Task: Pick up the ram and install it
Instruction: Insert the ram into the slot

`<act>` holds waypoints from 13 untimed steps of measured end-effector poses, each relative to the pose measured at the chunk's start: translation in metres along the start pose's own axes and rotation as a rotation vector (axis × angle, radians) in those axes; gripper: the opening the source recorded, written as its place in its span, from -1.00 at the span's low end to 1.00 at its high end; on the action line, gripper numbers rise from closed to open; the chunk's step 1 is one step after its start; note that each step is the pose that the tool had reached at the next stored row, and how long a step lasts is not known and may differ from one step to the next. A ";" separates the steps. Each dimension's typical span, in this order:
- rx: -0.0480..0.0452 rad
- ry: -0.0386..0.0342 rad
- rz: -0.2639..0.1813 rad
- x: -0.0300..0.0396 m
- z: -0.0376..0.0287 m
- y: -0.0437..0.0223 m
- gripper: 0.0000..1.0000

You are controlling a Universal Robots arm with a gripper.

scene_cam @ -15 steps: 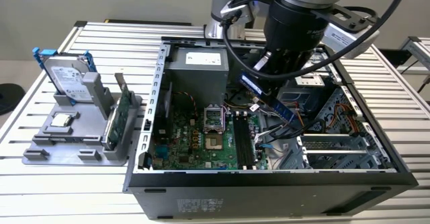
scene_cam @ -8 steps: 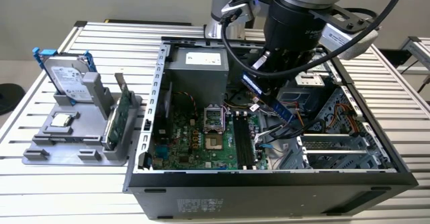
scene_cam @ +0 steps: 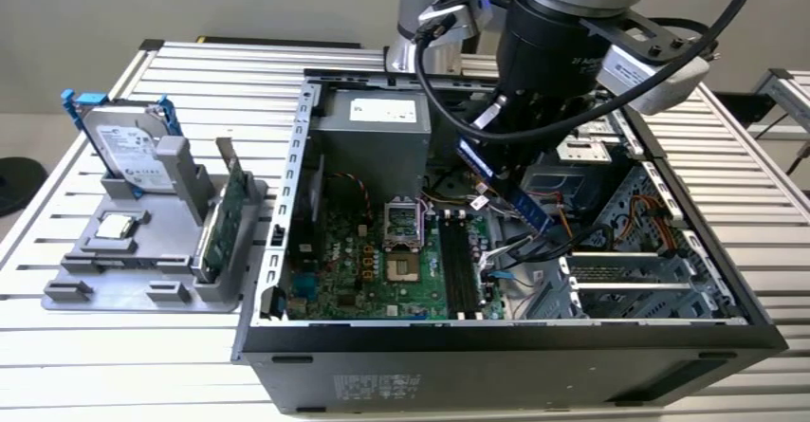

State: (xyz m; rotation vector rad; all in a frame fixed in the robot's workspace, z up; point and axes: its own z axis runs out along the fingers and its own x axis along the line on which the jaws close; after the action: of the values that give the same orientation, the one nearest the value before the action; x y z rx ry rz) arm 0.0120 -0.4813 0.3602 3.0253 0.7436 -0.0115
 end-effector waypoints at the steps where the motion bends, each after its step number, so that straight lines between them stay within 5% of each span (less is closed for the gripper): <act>1: 0.0001 -0.0001 0.004 0.0000 0.0000 0.0000 -1.00; 13: 0.0003 -0.0005 0.021 0.0000 0.0002 0.0000 -1.00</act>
State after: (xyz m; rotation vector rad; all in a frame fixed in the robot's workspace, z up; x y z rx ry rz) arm 0.0120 -0.4813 0.3601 3.0330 0.7120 -0.0119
